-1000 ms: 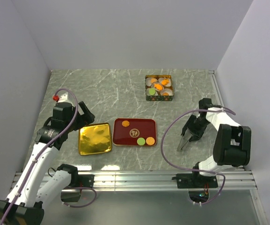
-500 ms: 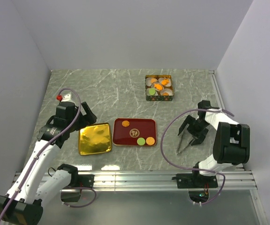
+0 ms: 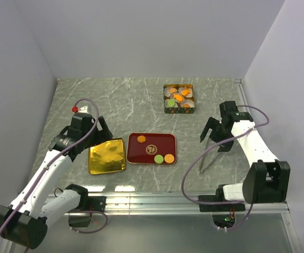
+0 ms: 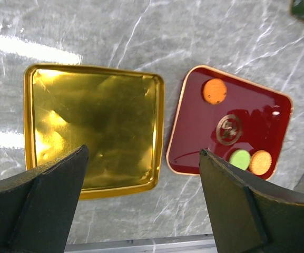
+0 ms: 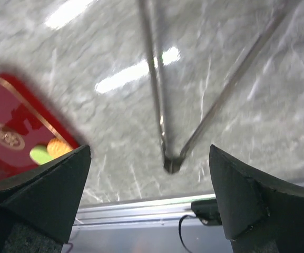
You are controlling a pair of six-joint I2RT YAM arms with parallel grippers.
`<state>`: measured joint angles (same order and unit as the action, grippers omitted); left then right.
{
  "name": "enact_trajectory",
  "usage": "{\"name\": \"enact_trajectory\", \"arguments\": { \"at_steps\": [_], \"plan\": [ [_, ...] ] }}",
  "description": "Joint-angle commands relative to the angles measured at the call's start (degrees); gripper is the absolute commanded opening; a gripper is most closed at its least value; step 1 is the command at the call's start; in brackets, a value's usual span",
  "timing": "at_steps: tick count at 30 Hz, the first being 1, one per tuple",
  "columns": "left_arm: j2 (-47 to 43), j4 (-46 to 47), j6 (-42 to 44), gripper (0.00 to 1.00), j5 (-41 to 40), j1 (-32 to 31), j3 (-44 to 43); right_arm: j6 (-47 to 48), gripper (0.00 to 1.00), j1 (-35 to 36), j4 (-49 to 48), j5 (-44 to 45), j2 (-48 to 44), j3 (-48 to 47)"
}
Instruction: Pack the cookies
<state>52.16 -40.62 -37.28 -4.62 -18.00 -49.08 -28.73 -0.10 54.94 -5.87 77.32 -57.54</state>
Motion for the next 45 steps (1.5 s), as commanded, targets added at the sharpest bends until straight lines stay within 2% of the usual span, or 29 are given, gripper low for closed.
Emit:
{"name": "enact_trajectory", "arguments": {
  "at_steps": [1, 8, 12, 15, 20, 25, 31, 37, 45],
  "plan": [
    [2.06, -0.16, -0.34, 0.92, -0.39, -0.63, -1.02, -3.08, 1.00, 4.30, 5.44, 3.58, -3.49, -3.89],
    [8.21, -1.21, -0.34, 0.91, -0.65, -0.81, -1.63, -6.16, 1.00, 9.50, 5.71, 2.00, -4.98, -9.87],
    [14.53, -3.14, -1.22, 0.88, -3.63, -0.81, -2.69, -4.76, 1.00, 10.73, 1.59, -1.59, -4.46, -10.31],
    [20.68, -5.52, -4.11, 0.87, -5.66, -0.72, -4.44, -3.35, 1.00, 11.52, -1.04, -4.50, -2.18, -10.67],
    [24.30, -7.18, -12.37, 0.87, -6.45, -0.72, -8.04, -0.02, 1.00, 12.84, -5.19, -6.17, 0.02, -9.61],
    [30.97, -12.11, -23.69, 0.91, -8.30, -0.63, -13.76, 2.10, 1.00, 12.75, -6.77, -6.70, -1.38, -7.15],
    [37.65, -11.06, -29.25, 0.93, -8.64, -0.63, -15.87, 4.65, 1.00, 12.75, -7.65, -6.79, -2.79, -4.16],
    [43.19, -10.00, -29.79, 0.92, -10.14, 0.42, -18.42, 4.82, 1.00, 12.75, -10.73, -9.42, -1.21, -2.05],
    [48.73, -10.97, -28.55, 0.91, -11.81, 2.70, -21.85, 6.58, 1.00, 12.75, -10.29, -9.34, 0.73, -4.77]
  ]
}}
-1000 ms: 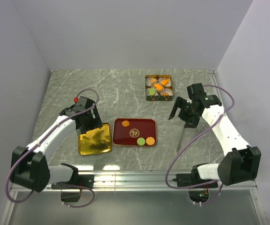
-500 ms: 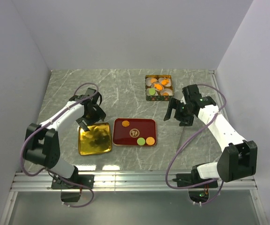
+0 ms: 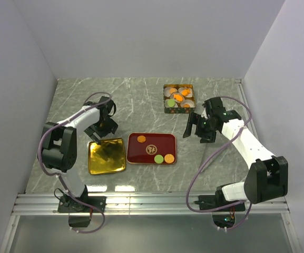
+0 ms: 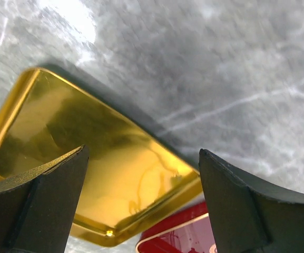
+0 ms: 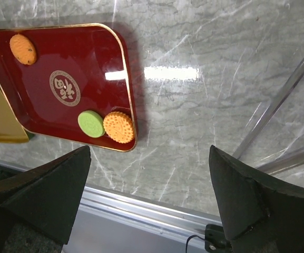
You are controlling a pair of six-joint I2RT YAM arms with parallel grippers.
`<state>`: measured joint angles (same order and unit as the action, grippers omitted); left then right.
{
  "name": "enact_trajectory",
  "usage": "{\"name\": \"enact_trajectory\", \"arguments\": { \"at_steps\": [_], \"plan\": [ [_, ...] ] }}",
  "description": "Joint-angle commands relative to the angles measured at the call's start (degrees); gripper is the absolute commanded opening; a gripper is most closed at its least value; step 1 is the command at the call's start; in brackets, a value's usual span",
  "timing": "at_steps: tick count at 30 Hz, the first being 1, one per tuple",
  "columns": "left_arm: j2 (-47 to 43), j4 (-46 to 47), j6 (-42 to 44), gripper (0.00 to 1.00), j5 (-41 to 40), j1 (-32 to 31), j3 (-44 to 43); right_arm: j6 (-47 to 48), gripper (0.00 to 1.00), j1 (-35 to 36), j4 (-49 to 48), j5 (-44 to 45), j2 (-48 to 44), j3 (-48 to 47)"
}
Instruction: Pack the cookies
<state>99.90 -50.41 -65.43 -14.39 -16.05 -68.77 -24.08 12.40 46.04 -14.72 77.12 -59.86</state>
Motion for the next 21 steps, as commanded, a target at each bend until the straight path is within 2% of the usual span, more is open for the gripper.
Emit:
{"name": "enact_trajectory", "arguments": {
  "at_steps": [1, 5, 8, 11, 12, 18, 21],
  "plan": [
    [1.26, -1.18, -0.23, 0.91, -1.87, 1.20, -2.24, 2.01, 1.00, 0.25, -1.31, -0.57, 1.45, -2.46],
    [2.41, -1.36, 0.74, 0.88, -2.39, 1.99, -2.51, 1.31, 1.00, 0.34, -2.27, -1.89, 1.72, -1.67],
    [3.11, -0.04, 1.53, 0.80, -2.40, 2.17, -1.54, 1.40, 1.00, 0.17, -3.06, -1.98, 1.80, -1.23],
    [3.29, 1.45, 1.97, 0.69, -1.96, 2.26, -0.05, 1.66, 1.00, 0.25, -2.89, -1.71, 2.50, -1.32],
    [3.29, 1.98, 2.32, 0.62, -1.87, 2.26, 0.65, 1.58, 1.00, 0.34, -3.06, -1.98, 2.59, -1.40],
    [5.22, 3.39, 2.94, 0.36, -1.69, 2.26, 1.71, 1.40, 0.98, 1.39, -3.06, -3.12, 5.31, -3.07],
    [5.57, 4.18, 3.64, 0.28, -2.22, 2.34, 2.59, 1.40, 0.98, 2.09, -2.98, -3.12, 6.02, -4.04]
  ]
}}
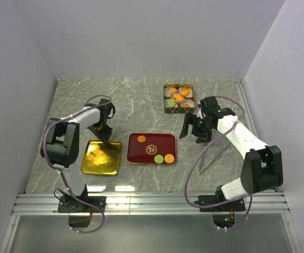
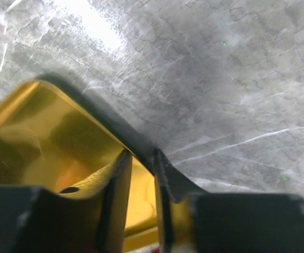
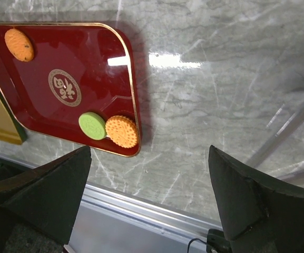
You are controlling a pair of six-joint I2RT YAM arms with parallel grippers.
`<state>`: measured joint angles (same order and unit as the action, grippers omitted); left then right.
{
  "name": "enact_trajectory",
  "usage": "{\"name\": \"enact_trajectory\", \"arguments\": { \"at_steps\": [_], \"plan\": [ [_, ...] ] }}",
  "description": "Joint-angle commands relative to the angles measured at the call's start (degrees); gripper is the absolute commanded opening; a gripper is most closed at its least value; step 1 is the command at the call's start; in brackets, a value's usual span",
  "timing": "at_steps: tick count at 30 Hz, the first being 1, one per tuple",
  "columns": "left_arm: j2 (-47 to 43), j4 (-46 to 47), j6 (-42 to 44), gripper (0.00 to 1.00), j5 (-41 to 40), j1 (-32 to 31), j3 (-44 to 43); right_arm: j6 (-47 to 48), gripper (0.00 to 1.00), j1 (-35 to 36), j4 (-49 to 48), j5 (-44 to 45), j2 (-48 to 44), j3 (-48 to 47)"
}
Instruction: Pack the cookies
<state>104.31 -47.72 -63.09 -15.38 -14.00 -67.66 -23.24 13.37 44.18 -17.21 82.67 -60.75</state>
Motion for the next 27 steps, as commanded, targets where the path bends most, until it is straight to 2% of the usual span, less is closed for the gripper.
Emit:
{"name": "enact_trajectory", "arguments": {
  "at_steps": [1, 9, 16, 22, 27],
  "plan": [
    [1.33, 1.58, 1.48, 0.27, -1.41, 0.38, 1.56, 0.66, 0.98, 1.22, -1.12, -0.54, 0.73, -3.41],
    [1.42, 0.97, 3.41, 0.01, -2.03, 1.78, -0.98, 0.66, 0.98, 1.49, 0.02, -0.19, 0.03, -4.73],
    [-3.06, 1.84, 6.31, 0.01, -0.10, 2.66, -6.34, 0.31, 0.98, 1.40, 1.78, -0.63, 0.12, -8.33],
    [-5.26, 1.15, 8.77, 0.01, 2.63, 3.28, -15.82, -1.62, 0.98, 1.40, 3.19, -3.17, 1.87, -15.18],
    [-6.58, 4.29, 10.62, 0.00, 8.58, 3.28, -24.88, -4.79, 0.98, 1.40, 0.12, -15.90, 6.61, -20.28]
  ]
}}
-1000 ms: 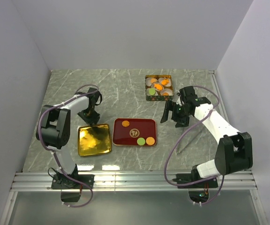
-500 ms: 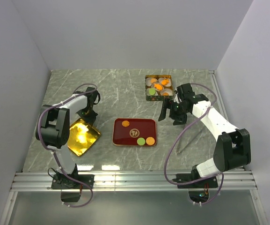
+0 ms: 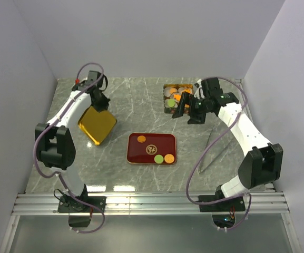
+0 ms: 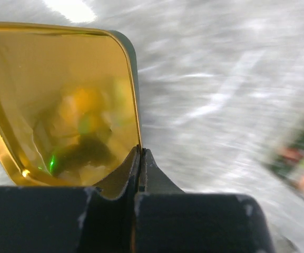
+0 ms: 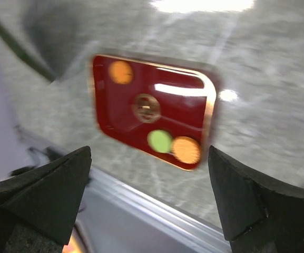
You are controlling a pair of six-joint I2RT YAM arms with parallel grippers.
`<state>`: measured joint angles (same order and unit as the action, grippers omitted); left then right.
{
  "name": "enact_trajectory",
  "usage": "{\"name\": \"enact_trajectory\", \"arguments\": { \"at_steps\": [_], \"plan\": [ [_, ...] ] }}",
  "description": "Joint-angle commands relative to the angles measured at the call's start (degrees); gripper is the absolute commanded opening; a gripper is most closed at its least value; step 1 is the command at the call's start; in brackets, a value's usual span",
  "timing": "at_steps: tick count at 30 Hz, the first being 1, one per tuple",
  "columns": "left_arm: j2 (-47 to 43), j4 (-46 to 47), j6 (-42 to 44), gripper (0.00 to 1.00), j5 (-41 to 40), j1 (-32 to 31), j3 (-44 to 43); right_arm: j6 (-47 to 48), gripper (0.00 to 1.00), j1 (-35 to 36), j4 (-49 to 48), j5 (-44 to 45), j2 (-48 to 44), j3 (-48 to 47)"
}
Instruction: Pack the cookies
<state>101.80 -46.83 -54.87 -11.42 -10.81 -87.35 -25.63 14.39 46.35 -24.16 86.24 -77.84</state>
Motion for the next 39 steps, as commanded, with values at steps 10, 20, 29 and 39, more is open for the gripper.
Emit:
{"name": "enact_trajectory", "arguments": {
  "at_steps": [10, 20, 29, 39],
  "plan": [
    [-9.42, 23.77, 0.48, 0.00, 31.17, 0.17, -9.95, -16.35, 0.98, 0.28, -20.05, -33.20, 11.76, -4.78],
    [-15.84, 64.91, -21.58, 0.01, 51.93, 0.26, 1.47, -80.04, 1.00, 0.64, -99.52, -39.13, 15.27, 12.52],
    [-18.48, 79.07, -33.19, 0.01, 54.14, -0.09, 6.31, -106.21, 1.00, 1.25, -134.33, -30.33, 24.42, 8.51],
    [-20.67, 96.81, -46.36, 0.00, 52.82, -0.79, 15.36, -108.76, 0.98, 3.89, -136.52, -27.25, 26.09, 5.16]
  ]
}}
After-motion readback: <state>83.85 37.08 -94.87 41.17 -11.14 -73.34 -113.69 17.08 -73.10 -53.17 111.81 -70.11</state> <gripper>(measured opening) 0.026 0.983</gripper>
